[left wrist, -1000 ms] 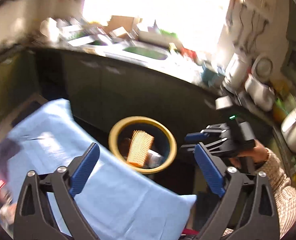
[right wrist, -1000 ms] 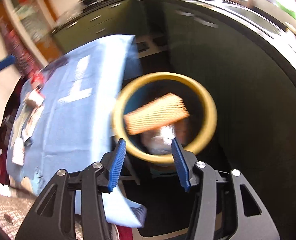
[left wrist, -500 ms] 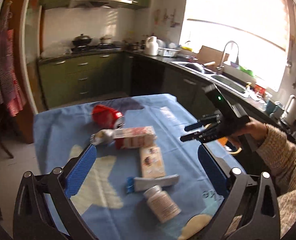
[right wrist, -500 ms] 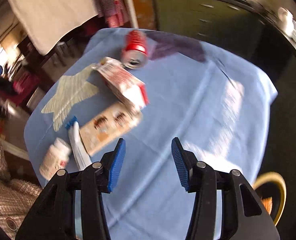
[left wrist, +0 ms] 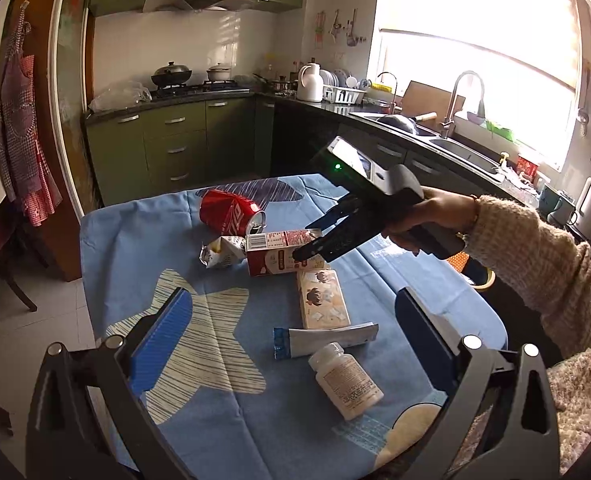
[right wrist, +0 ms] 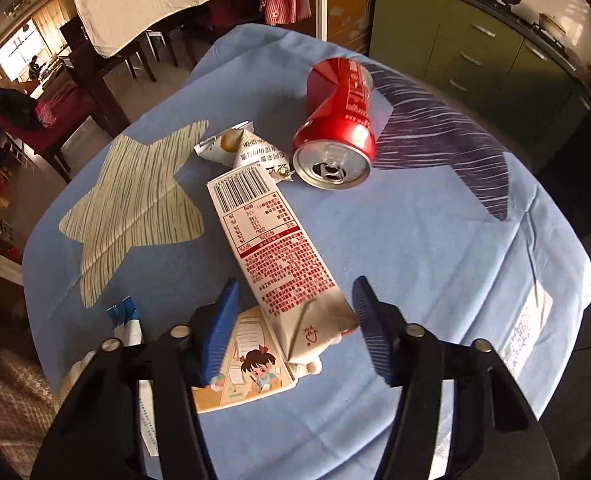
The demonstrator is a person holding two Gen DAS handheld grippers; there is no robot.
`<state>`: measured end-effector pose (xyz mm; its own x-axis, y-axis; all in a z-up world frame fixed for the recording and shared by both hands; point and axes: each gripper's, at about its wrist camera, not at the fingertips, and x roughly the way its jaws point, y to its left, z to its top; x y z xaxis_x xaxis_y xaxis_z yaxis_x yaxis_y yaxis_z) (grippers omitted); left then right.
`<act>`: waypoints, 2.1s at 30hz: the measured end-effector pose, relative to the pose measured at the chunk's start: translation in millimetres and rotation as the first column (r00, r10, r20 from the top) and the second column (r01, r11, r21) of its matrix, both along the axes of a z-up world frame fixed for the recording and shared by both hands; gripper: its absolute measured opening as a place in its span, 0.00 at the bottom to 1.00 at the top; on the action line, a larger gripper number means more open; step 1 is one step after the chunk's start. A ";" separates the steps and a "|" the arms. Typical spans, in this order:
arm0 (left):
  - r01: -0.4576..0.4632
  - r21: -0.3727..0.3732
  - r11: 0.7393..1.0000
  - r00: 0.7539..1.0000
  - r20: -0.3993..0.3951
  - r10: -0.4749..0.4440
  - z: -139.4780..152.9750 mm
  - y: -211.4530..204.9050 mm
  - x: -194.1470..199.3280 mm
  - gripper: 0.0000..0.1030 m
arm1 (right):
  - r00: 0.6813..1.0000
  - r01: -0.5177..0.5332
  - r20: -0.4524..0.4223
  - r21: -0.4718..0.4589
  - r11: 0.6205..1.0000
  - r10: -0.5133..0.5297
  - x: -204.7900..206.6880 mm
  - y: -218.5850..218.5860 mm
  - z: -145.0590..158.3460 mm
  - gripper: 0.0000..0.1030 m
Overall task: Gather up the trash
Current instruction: 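Grasp the white-and-red milk carton with the right gripper, then carry the milk carton over the bin and open the right gripper, then grasp the white pill bottle with the left gripper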
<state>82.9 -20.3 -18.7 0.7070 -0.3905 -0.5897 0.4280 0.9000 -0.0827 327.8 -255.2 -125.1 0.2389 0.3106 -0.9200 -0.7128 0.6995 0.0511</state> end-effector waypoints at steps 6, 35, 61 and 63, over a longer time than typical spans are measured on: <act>0.001 0.002 1.000 1.000 -0.006 -0.001 -1.2 -0.6 -0.6 0.94 | 1.000 0.017 0.007 0.017 1.000 -0.017 -3.2 -2.1 -2.0 0.36; 0.115 0.047 0.992 0.993 -0.021 -0.114 -7.8 -52.0 -4.3 0.94 | 0.511 0.856 0.016 0.082 0.511 -0.859 -170.7 -422.6 0.4 0.35; 0.061 0.102 0.993 0.888 -0.459 -0.007 -96.8 -83.2 43.5 0.94 | 0.619 0.755 0.064 0.227 0.616 -0.782 -207.4 -355.4 47.0 0.55; 0.060 0.113 0.992 0.864 -0.503 0.005 -108.6 -85.7 44.9 0.94 | 0.629 0.749 0.056 0.225 0.624 -0.775 -209.1 -354.1 43.9 0.55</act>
